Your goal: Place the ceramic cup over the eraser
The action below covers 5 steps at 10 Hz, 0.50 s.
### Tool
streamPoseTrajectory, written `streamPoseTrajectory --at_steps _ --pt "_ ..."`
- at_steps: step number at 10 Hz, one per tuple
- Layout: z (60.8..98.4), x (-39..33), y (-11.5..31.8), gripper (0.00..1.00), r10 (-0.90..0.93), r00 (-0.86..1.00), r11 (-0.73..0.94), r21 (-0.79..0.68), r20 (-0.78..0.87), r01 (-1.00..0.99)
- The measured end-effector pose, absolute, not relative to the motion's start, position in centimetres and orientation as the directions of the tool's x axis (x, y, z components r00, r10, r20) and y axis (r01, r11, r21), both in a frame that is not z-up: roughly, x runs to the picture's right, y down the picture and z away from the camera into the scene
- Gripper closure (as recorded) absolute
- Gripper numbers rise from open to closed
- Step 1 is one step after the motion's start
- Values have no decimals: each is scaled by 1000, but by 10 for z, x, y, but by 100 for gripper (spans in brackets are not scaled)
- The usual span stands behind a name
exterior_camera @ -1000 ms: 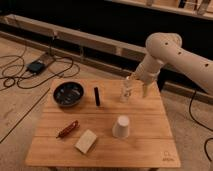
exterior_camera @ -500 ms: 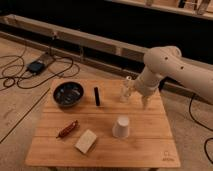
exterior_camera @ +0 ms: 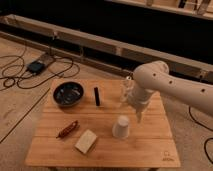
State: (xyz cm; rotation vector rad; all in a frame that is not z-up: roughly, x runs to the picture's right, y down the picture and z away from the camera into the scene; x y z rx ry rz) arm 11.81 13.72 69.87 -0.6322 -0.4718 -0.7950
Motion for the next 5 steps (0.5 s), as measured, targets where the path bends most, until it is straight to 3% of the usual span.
streamPoseTrajectory --at_steps 5 --pt "720 92 163 34 -503 580 478 -354 640 804"
